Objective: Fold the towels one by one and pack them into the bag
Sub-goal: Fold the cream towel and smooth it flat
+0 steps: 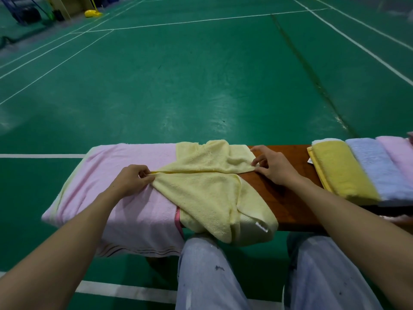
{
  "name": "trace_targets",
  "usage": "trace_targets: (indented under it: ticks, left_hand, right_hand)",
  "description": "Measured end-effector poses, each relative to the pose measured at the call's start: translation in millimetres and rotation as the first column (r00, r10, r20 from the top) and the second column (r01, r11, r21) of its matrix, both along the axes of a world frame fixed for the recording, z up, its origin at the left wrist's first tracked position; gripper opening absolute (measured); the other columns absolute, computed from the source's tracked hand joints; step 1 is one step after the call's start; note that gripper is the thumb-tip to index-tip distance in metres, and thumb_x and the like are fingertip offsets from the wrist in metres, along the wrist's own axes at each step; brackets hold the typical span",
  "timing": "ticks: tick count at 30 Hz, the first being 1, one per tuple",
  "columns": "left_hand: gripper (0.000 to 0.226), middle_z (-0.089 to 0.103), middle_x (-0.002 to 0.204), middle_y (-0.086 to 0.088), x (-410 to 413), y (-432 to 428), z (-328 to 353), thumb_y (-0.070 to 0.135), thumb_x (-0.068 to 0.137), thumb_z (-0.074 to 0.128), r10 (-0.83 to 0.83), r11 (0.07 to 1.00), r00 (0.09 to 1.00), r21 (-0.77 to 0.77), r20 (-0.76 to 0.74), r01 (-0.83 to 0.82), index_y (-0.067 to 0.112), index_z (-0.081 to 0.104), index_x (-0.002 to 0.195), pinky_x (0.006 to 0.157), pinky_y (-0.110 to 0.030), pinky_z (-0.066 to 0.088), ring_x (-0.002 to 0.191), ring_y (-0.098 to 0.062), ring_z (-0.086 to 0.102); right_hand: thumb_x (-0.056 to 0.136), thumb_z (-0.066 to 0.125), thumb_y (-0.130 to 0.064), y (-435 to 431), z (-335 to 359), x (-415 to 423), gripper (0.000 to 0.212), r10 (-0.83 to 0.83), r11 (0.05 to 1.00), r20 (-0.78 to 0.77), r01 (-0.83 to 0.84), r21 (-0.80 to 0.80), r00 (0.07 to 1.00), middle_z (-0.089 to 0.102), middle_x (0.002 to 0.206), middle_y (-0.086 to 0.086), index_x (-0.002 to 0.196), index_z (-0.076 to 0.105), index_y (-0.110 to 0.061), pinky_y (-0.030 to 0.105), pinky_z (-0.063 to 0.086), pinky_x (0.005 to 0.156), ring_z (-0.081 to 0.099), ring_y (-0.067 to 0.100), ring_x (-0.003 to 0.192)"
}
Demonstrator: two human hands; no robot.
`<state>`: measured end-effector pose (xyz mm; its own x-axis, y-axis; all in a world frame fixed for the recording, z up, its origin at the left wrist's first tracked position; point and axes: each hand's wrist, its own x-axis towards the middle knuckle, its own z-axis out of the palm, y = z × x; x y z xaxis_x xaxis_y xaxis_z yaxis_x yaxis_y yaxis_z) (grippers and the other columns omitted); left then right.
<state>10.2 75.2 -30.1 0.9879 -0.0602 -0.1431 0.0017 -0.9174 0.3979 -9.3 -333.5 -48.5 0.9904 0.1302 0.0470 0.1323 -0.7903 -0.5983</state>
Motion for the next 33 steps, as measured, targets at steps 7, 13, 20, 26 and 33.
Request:
trace_targets:
  ticks: [7,13,20,26,33]
  left_hand:
    - [0.009,0.06,0.092,-0.002,1,0,-1,0.023,0.09,0.066,0.044,0.997,0.993,-0.064,0.11,-0.037,0.015,0.068,0.09,0.065,-0.028,0.036,0.081,-0.02,0.054]
    - [0.011,0.058,0.096,-0.003,4,-8,-5,0.023,0.089,0.067,0.062,0.996,0.99,-0.064,0.128,-0.054,0.012,0.069,0.092,0.074,-0.031,0.038,0.084,-0.021,0.054]
    - [0.011,0.058,0.096,-0.003,4,-17,-1,0.02,0.089,0.066,0.042,0.997,0.99,-0.063,0.137,-0.033,0.01,0.068,0.092,0.074,-0.03,0.037,0.085,-0.023,0.055]
    - [0.012,0.056,0.096,-0.004,6,-22,-3,0.02,0.09,0.065,0.05,0.998,0.99,-0.035,0.136,-0.045,0.009,0.068,0.093,0.075,-0.031,0.037,0.086,-0.022,0.052]
    - [0.013,0.058,0.096,-0.007,10,-23,-6,0.018,0.09,0.064,0.062,0.998,0.988,-0.016,0.143,-0.061,0.007,0.069,0.094,0.077,-0.03,0.035,0.089,-0.021,0.048]
  right_hand:
    - [0.088,0.07,-0.008,-3,1,-16,0.055,0.038,0.996,0.009,-0.037,-0.08,0.999,0.07,0.105,0.0,0.135,0.045,-0.021,0.033,0.057,0.083,0.064,0.012,0.083]
    - [0.087,0.071,-0.012,-12,4,-28,0.06,0.071,0.988,-0.037,-0.076,-0.134,0.997,0.068,0.113,0.001,0.137,0.04,-0.023,0.032,0.054,0.086,0.063,0.016,0.095]
    - [0.091,0.067,-0.012,-13,3,-31,0.05,0.062,0.986,-0.023,-0.065,-0.157,0.998,0.069,0.113,0.003,0.134,0.044,-0.023,0.035,0.057,0.085,0.065,0.017,0.092]
    - [0.098,0.055,-0.014,-12,2,-35,0.037,0.036,0.986,0.021,-0.032,-0.165,0.999,0.07,0.114,0.005,0.133,0.046,-0.022,0.033,0.056,0.083,0.066,0.021,0.097]
    - [0.104,0.043,-0.018,-5,5,-49,0.016,0.055,0.991,-0.084,-0.065,-0.115,0.995,0.067,0.11,0.002,0.115,0.052,-0.026,0.033,0.058,0.078,0.063,0.016,0.087]
